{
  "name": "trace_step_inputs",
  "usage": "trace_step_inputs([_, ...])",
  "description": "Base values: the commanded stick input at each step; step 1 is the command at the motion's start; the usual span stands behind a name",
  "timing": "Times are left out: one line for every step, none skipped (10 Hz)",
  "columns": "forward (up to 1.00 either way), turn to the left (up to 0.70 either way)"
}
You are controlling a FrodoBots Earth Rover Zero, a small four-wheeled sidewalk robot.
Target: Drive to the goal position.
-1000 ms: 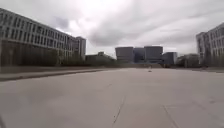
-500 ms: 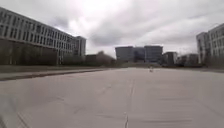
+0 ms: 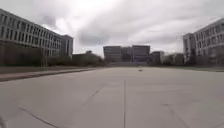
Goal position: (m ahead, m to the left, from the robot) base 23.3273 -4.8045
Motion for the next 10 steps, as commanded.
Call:
trace_step_inputs([1.00, 0.00])
trace_step_inputs([1.00, 0.00])
trace_step_inputs([1.00, 0.00])
trace_step_inputs([1.00, 0.00])
trace_step_inputs([1.00, 0.00])
trace_step_inputs([1.00, 0.00])
trace_step_inputs([1.00, 0.00])
trace_step_inputs([1.00, 0.00])
trace_step_inputs([1.00, 0.00])
trace_step_inputs([1.00, 0.00])
